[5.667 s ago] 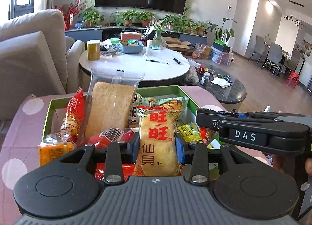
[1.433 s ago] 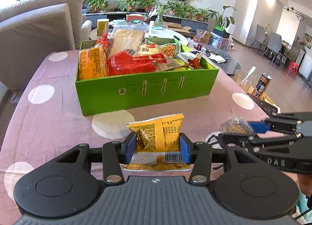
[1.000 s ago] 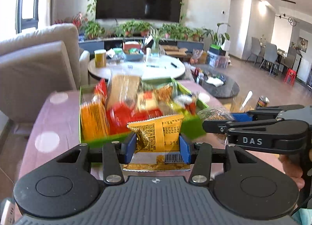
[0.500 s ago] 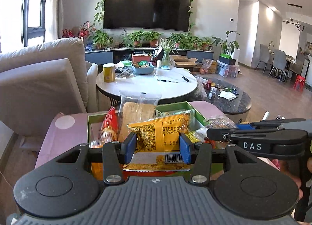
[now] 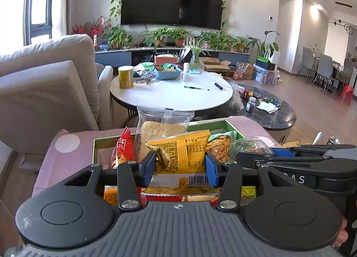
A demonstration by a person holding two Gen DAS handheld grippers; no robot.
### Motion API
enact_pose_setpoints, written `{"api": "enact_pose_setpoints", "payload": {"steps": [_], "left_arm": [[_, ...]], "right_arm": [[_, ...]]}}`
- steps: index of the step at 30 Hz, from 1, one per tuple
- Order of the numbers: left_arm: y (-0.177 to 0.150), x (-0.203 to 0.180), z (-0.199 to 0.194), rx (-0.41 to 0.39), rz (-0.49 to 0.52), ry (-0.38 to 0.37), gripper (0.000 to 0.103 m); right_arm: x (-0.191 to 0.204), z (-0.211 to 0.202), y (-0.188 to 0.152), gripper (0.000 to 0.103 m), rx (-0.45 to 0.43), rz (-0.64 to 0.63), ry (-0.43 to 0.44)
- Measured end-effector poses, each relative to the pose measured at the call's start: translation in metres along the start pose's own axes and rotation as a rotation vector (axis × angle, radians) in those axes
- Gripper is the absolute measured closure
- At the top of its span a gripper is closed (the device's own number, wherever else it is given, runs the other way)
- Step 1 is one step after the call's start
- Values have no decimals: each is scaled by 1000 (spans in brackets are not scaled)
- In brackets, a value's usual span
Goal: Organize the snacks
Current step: 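Lower the yellow bag and nut bar pack into the green box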
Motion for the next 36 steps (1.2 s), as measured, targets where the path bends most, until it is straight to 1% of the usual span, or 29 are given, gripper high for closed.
{"api": "enact_pose_setpoints", "payload": {"steps": [8,14,30,34,36], "left_arm": [[1,9,17,19,-13,17,59],[2,7,24,29,-4,21,59],[-5,10,31,55,7,24,59],[-5,9,29,46,11,24,59],[-4,10,29,45,2,22,56]], "right_arm": [[-5,13,0,17,16,20,12],[-8,18,2,17,20,28,11],[-5,22,0,17,28,22,13],[-3,24,-3,17,35,22,20],[-2,25,-4,17,40,24,24]]}}
Point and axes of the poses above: each gripper's, at about its wrist camera, not at the fingertips, and z roughly the way its jaws point, x to its left, y to its top, the point moved 10 cm from there along z, roughly the way its jaws point, and after that the axes turned 15 degrees about -z, right-handed, at the moved point
